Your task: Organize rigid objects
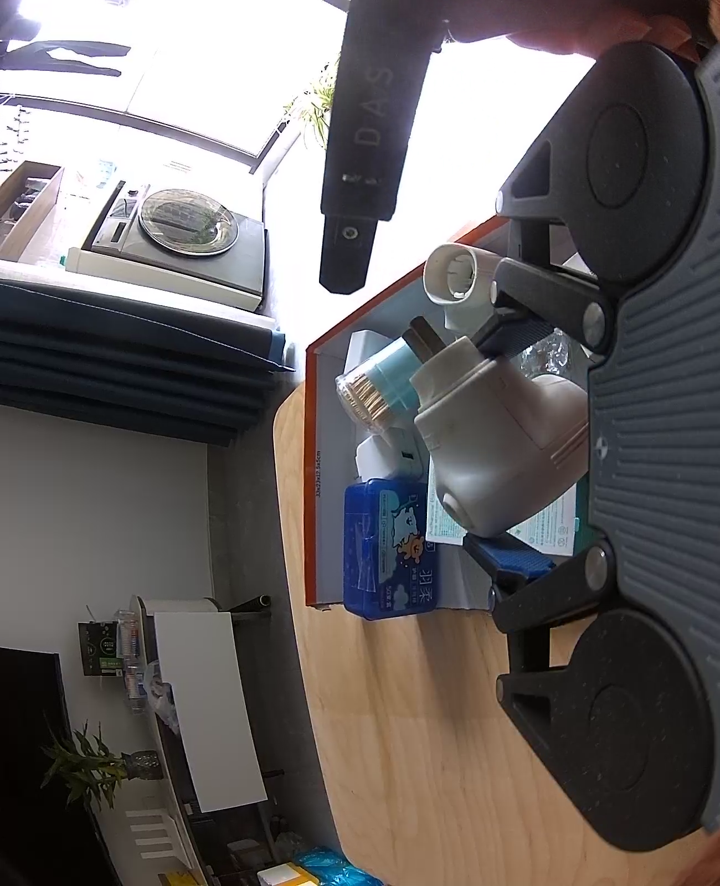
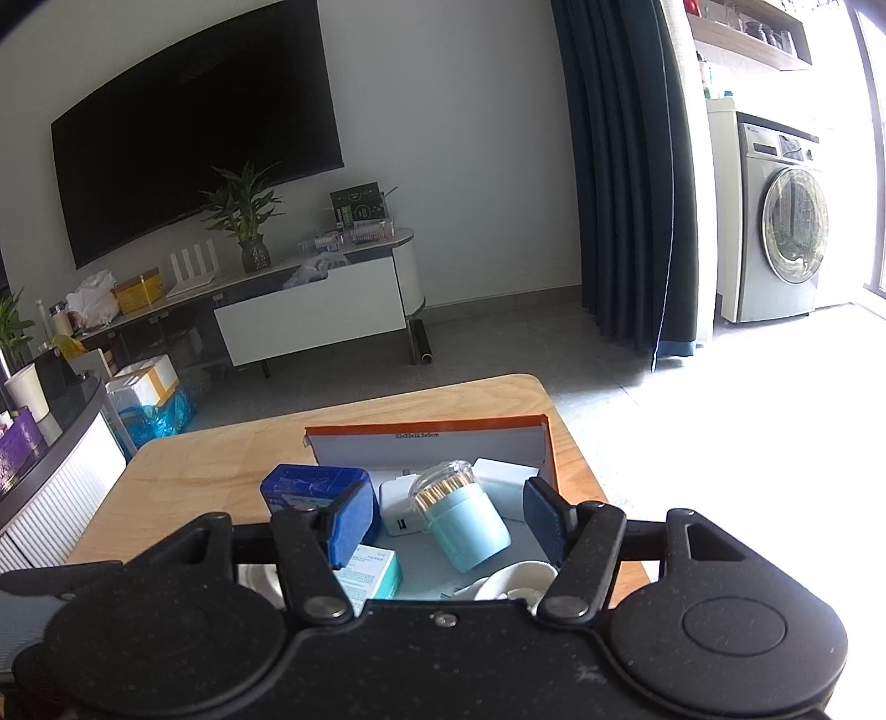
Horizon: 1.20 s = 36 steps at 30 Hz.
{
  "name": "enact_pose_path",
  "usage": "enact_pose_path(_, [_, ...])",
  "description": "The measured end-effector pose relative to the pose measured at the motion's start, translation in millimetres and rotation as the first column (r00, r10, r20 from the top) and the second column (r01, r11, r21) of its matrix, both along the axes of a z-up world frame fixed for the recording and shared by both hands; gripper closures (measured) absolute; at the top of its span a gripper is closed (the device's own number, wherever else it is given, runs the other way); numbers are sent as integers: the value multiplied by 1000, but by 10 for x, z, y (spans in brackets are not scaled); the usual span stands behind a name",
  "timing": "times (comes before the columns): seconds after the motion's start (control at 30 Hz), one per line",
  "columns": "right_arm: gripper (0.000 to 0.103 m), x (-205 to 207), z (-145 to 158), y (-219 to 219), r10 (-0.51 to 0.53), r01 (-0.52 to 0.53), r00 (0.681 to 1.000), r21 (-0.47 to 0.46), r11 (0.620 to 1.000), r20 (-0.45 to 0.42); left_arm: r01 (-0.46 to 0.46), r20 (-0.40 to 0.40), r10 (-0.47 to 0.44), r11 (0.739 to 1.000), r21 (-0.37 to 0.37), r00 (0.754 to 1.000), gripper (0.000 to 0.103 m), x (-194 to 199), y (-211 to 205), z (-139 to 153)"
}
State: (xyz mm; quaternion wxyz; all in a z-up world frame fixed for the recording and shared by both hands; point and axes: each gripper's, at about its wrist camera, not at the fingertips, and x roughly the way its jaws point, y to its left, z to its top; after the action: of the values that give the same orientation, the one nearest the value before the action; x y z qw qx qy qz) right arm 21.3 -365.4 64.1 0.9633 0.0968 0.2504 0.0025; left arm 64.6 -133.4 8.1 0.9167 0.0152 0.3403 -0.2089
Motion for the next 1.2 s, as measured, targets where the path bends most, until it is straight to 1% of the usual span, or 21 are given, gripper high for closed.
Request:
enact_pose_path(0.27, [27,-151,4,-119,-55,55,998,1,999,22,27,1,-27,1000,12,1000,35,17,-126,-7])
enact_pose_path(0.43, [26,-236,37,-162,-76,76,996,-5,997,37,42,2,-42,999,16,999,35,105,-234,10])
enact_pose_path(0.53, [24,-272,45,-173,-80,80,996,-4,997,39,31,-1,-31,999,17,1000,34,157,-262,22])
enact_pose_path(0.6, [23,-316,45,-173,-80,81,996,-11,997,42,21,4,-21,1000,9,1000,27,158,-249,52])
enact_pose_path(0.83, [22,-419,60,-203,-88,88,995,-6,996,46,-1,25,1,1000,6,1000,19,29,-158,143])
enact_pose_path(1.03, [18,-531,84,-132,-57,58,997,-15,998,46,-17,40,17,1000,12,999,10,-158,-75,227])
enact_pose_path(1.2, [16,-661,72,-100,-52,52,998,-18,998,35,-57,48,56,998,22,997,5,-314,14,259])
